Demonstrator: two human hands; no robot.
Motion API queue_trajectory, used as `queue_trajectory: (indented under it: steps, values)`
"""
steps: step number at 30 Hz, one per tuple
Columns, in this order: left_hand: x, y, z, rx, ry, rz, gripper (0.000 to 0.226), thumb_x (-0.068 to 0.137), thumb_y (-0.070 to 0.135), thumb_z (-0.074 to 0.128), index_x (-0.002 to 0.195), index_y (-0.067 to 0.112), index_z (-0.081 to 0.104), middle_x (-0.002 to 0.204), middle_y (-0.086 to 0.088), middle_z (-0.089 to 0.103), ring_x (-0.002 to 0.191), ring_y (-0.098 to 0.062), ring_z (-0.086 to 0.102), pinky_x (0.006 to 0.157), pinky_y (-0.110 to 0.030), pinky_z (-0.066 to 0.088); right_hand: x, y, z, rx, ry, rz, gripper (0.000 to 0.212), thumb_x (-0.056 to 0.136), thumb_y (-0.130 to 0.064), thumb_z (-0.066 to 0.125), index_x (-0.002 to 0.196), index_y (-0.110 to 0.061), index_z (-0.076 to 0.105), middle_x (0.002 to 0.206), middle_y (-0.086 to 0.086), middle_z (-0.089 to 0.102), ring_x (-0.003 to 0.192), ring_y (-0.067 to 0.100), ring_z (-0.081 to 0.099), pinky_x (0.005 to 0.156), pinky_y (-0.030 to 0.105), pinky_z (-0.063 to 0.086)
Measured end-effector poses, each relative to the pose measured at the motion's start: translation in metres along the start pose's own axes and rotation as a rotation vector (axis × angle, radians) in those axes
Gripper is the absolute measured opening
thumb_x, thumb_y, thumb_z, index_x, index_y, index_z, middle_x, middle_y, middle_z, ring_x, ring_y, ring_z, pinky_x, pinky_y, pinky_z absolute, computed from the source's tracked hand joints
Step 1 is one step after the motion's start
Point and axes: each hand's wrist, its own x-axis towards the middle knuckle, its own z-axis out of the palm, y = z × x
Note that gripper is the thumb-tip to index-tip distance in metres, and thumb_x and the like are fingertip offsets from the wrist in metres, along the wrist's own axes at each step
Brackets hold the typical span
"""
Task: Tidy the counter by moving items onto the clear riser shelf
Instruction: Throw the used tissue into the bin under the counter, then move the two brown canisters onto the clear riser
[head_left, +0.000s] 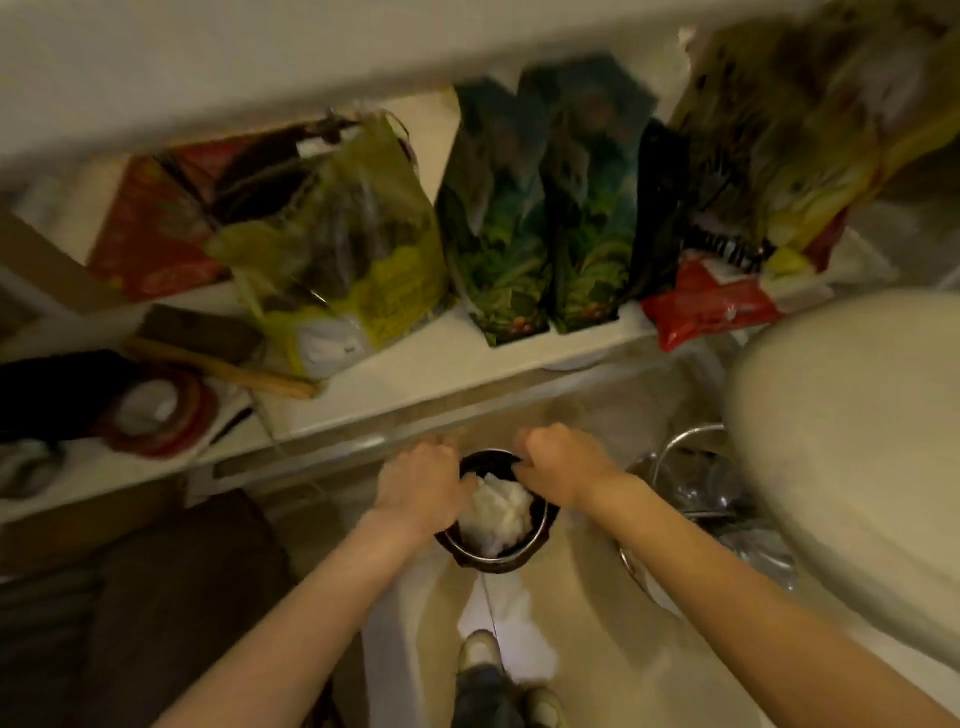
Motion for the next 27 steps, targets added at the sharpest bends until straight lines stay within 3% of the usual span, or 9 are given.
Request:
queue_trajectory:
  steps: [4,9,12,15,18,21,27]
  values:
    - [-0.048,0.011,-0.092,0.095,0.115,0.014,0.044,0.085,0.037,0.047,0.123,0.014,0.041,0.125,-0.012,0.049,0.117,-0.032,0.046,0.090,-0.042,0.042,-0.040,-0.041,-0.085,-0.128,-0.109,-0.102,0.027,0.089,-0.028,0.047,0.107,-0.009,0.050,0.111,0.016,0.058,0.099,0.034,0.056,0.076,0.040,0.047]
    - [-0.110,0.014,-0.196,-0.002,0.247,0.030,0.046,0.085,0.045,0.045,0.123,0.019,0.044,0.126,-0.009,0.054,0.112,-0.029,0.053,0.087,-0.040,0.047,-0.084,-0.105,-0.177,-0.184,0.014,-0.277,0.035,0.088,-0.028,0.047,0.120,-0.013,0.046,0.117,0.015,0.058,0.105,0.034,0.055,0.080,0.039,0.047]
    - [-0.145,0.009,-0.251,-0.040,0.388,0.082,0.038,0.084,0.046,0.046,0.110,0.020,0.054,0.109,-0.003,0.062,0.096,-0.022,0.059,0.078,-0.037,0.051,-0.098,-0.143,-0.219,-0.203,0.076,-0.386,0.034,0.087,-0.031,0.049,0.117,-0.015,0.048,0.117,0.012,0.060,0.105,0.030,0.057,0.084,0.043,0.050]
    - [-0.174,-0.006,-0.299,-0.123,0.494,0.097,0.032,0.083,0.045,0.048,0.106,0.024,0.057,0.094,0.004,0.065,0.084,-0.014,0.059,0.069,-0.031,0.049,-0.100,-0.183,-0.258,-0.204,0.155,-0.530,0.025,0.085,-0.029,0.049,0.107,-0.016,0.053,0.107,0.010,0.065,0.094,0.027,0.060,0.078,0.042,0.052]
    - [-0.191,-0.034,-0.333,-0.184,0.666,0.039,0.034,0.083,0.044,0.049,0.111,0.026,0.056,0.102,0.004,0.065,0.091,-0.012,0.058,0.080,-0.038,0.051,-0.095,-0.222,-0.290,-0.193,0.261,-0.632,0.028,0.087,-0.032,0.046,0.112,-0.022,0.053,0.103,0.004,0.065,0.092,0.022,0.059,0.077,0.038,0.051]
    - [-0.197,-0.071,-0.350,-0.194,0.876,-0.019,0.043,0.083,0.041,0.053,0.122,0.025,0.047,0.120,0.001,0.054,0.106,-0.014,0.052,0.086,-0.035,0.049,-0.080,-0.255,-0.312,-0.178,0.382,-0.728,0.027,0.088,-0.035,0.046,0.112,-0.025,0.052,0.102,0.001,0.066,0.089,0.020,0.059,0.071,0.035,0.048]
    - [-0.187,-0.148,-0.360,-0.238,1.105,-0.132,0.079,0.073,0.036,0.069,0.136,0.020,0.024,0.140,-0.004,0.033,0.125,-0.017,0.036,0.101,-0.029,0.034,-0.023,-0.309,-0.334,-0.036,0.441,-0.733,0.046,0.086,-0.036,0.054,0.129,-0.026,0.039,0.119,-0.001,0.059,0.101,0.014,0.056,0.083,0.031,0.047]
